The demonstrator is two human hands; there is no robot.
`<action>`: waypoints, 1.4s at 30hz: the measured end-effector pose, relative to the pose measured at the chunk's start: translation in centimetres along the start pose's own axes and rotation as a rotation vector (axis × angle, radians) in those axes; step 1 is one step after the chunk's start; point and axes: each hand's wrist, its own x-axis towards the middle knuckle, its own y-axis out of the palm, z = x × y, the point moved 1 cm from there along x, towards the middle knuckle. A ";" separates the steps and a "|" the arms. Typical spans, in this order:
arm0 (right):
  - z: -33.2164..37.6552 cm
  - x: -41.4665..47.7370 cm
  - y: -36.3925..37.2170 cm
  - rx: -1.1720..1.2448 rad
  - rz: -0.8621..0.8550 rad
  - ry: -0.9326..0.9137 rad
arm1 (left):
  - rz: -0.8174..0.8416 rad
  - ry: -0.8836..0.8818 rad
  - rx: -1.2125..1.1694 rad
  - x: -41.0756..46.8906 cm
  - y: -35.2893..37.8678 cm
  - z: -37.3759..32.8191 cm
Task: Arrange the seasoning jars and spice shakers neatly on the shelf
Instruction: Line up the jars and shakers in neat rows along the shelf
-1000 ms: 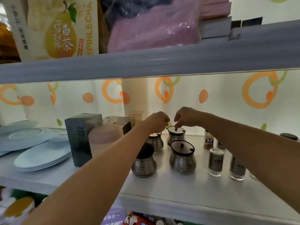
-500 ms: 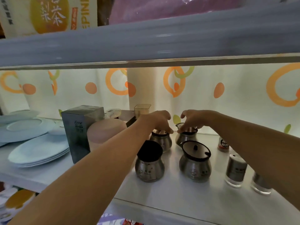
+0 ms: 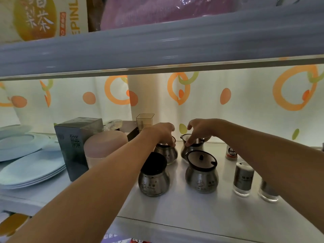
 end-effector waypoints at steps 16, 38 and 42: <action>0.0 -1.3 0.4 0.025 0.021 -0.030 | 0.008 -0.004 0.016 -0.6 0.3 -0.4; 0.6 -4.7 0.4 0.085 -0.066 -0.131 | -0.163 0.063 -0.164 -4.7 -1.4 -2.5; 2.3 -7.7 -0.5 0.083 -0.148 -0.215 | -0.362 0.059 -0.378 -8.4 -2.1 -2.5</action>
